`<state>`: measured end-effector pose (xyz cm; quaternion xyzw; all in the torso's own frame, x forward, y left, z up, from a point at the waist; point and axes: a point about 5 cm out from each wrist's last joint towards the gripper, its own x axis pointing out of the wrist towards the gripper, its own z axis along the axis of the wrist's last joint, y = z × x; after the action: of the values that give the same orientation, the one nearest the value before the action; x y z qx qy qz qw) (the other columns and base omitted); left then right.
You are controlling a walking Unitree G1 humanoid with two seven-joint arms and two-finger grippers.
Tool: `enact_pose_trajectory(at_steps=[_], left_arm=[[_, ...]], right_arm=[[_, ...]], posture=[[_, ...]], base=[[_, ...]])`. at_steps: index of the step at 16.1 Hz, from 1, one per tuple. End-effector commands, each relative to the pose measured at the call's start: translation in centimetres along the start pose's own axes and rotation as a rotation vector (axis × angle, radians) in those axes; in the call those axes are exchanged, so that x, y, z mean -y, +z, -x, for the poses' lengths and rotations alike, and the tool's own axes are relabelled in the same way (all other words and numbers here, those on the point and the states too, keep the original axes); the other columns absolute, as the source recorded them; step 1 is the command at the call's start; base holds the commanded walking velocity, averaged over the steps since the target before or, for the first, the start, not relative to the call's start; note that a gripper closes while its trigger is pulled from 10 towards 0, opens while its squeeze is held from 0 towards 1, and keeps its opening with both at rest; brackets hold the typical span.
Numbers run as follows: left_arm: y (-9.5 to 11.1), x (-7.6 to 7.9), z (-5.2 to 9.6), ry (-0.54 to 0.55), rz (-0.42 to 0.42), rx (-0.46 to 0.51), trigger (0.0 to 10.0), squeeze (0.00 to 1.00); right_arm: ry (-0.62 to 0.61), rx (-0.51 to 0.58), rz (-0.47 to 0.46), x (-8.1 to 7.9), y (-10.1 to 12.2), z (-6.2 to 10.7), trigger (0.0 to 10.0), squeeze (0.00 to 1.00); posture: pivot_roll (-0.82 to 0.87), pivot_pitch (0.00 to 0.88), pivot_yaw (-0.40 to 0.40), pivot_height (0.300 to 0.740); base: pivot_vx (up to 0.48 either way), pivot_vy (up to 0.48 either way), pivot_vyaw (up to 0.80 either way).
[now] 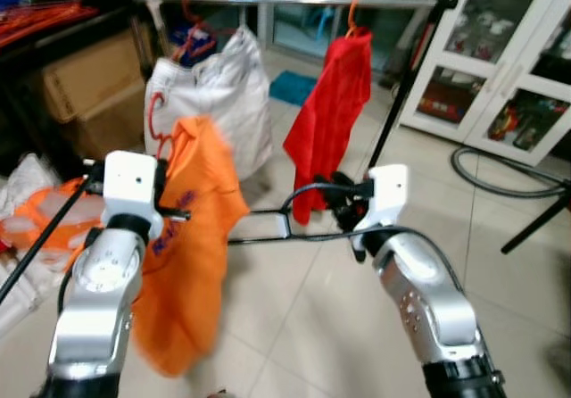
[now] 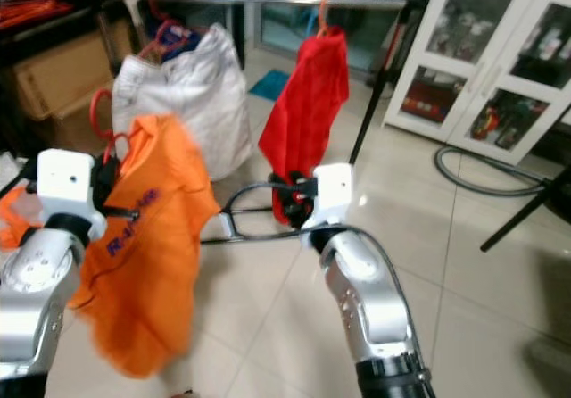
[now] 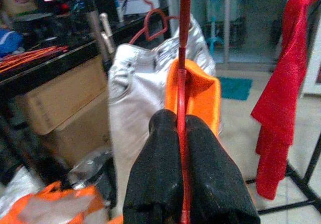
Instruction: Hang hanger
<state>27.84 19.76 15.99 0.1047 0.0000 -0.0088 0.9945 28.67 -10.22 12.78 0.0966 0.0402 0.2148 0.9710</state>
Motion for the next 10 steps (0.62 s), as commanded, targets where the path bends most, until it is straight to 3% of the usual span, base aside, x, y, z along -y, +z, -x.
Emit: enact_pose_trajectory(at_steps=[1,4,6,7,10], left_arm=[[1.8,1.1,-1.3,-0.058,0.036,0.071,10.0,0.0],[2.7,1.5,-2.9,-0.09,0.055,0.089,10.0,0.0],[3.4,1.1,-3.9,-0.064,0.028,0.113,10.0,0.0],[3.5,0.8,-4.1,-0.043,0.022,0.116,10.0,0.0],[3.4,0.2,-4.1,-0.016,0.032,0.12,10.0,0.0]], right_arm=[[-0.056,0.038,0.024,1.2,0.8,0.3,10.0,0.0],[-0.075,0.048,0.006,1.4,1.0,0.1,10.0,0.0],[-0.072,0.061,-0.003,1.3,1.2,0.3,10.0,0.0],[-0.066,0.065,-0.002,1.3,1.2,0.4,10.0,0.0],[-0.053,0.063,0.005,1.2,1.1,0.7,10.0,0.0]], posture=[[0.07,0.019,-0.018,0.74],[0.07,0.019,-0.015,0.74],[0.06,0.02,-0.006,0.74],[0.06,0.02,-0.006,0.74],[0.05,0.024,-0.005,0.74]], base=[[0.326,0.0,0.0],[0.324,0.0,0.0],[0.324,0.0,-0.69],[0.322,0.0,-0.8],[0.33,0.0,0.0]])
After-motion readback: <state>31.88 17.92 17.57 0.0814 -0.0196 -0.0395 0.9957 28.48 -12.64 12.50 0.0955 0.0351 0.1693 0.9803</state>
